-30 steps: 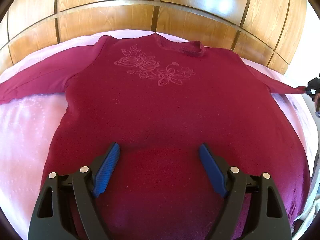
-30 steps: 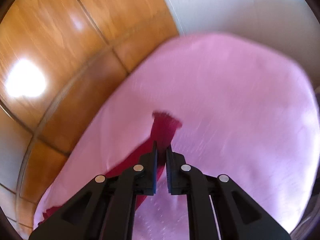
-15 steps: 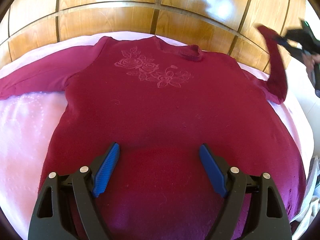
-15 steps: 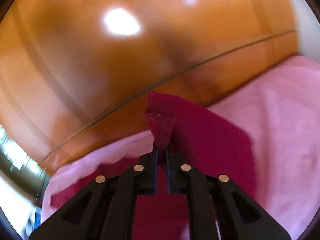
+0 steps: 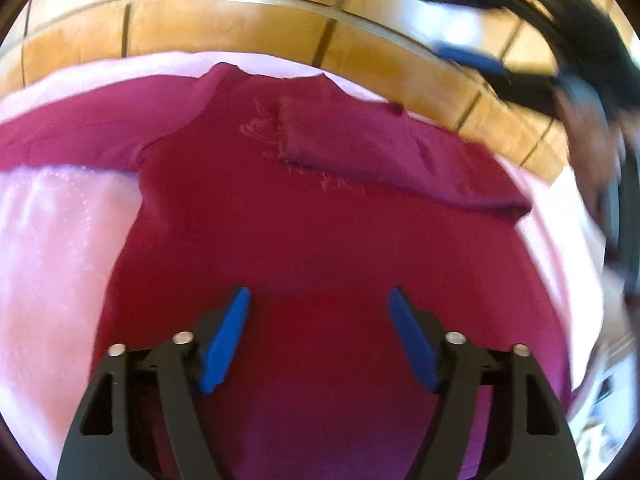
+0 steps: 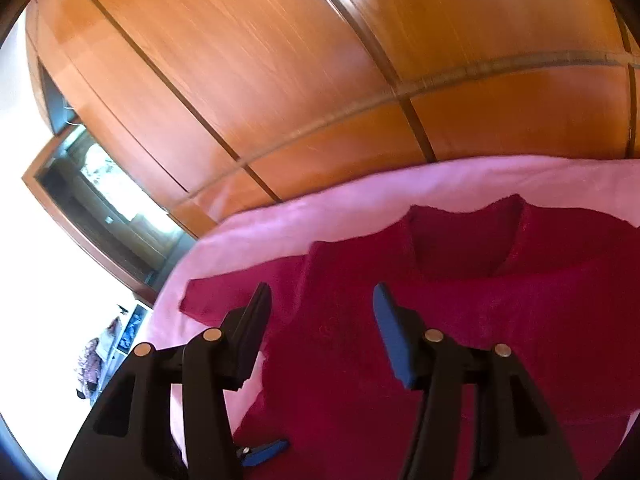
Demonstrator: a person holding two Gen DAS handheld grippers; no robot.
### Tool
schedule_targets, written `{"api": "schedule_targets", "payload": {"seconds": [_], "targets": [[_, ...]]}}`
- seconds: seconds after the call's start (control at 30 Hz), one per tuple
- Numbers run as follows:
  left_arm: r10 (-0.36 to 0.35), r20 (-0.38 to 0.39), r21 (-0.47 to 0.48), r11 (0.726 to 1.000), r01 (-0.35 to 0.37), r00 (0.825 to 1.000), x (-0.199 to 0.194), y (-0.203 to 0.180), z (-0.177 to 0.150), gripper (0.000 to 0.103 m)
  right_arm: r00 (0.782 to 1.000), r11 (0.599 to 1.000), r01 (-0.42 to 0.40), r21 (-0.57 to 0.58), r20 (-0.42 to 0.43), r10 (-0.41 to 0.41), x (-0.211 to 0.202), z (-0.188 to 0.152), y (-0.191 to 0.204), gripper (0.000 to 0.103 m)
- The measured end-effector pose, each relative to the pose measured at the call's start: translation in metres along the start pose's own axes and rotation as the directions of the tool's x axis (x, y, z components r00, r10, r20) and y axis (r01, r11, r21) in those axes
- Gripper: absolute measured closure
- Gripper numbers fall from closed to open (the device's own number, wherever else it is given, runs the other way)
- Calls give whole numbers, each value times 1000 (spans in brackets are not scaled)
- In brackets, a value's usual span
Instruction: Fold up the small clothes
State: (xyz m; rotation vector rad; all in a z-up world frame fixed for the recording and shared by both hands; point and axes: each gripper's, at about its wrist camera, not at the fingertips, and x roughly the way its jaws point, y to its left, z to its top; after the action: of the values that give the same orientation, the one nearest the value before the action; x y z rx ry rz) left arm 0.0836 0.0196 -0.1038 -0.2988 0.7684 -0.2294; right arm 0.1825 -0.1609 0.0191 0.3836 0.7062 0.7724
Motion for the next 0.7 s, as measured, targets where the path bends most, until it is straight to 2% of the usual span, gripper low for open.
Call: {"api": "schedule_targets", "payload": {"seconds": [0.07,0.23,0.3,0.37,0.4,0.43,0.5,0.53,0.6,0.63,0.67,0.7], "targets": [[-17,21,-30,999,17,1000,-4,3,13,39,999,999,10,43,32,-11,-24,-6,-12,38],[-5,45,-42,999,7,999,11,9,57,39,991,981,111,161,54,-121,-80,-47,-67,37],[4,26,-67,998,-3,1000,29,13,73,39,988,967,136,217,46,-149,-98,-60,-86,37],[-16,-6,-90,996,15,1000,47,18,84,40,982,949,171,266,36,-187,-117,-77,-109,37],[-37,-27,-112,993,34,999,58,20,90,45,980,940,181,288,31,-198,-120,-83,-116,36],[-60,-49,-134,990,53,997,67,22,95,46,980,931,180,319,24,-198,-124,-91,-126,36],[-62,-64,-175,983,50,996,86,24,104,47,979,917,183,354,19,-202,-126,-98,-137,33],[-61,-57,-180,982,50,997,89,23,107,50,980,911,178,371,22,-200,-124,-100,-142,33],[-61,-64,-180,983,49,996,95,19,113,79,985,905,142,402,35,-170,-118,-100,-149,31],[-80,-67,-180,981,67,994,96,17,118,85,988,903,119,412,41,-149,-112,-98,-152,31],[-85,-53,-177,981,74,995,94,15,123,95,990,904,107,415,45,-137,-105,-95,-153,30],[-76,-32,-169,983,70,997,89,14,127,95,991,902,94,421,50,-126,-96,-90,-154,28]]}}
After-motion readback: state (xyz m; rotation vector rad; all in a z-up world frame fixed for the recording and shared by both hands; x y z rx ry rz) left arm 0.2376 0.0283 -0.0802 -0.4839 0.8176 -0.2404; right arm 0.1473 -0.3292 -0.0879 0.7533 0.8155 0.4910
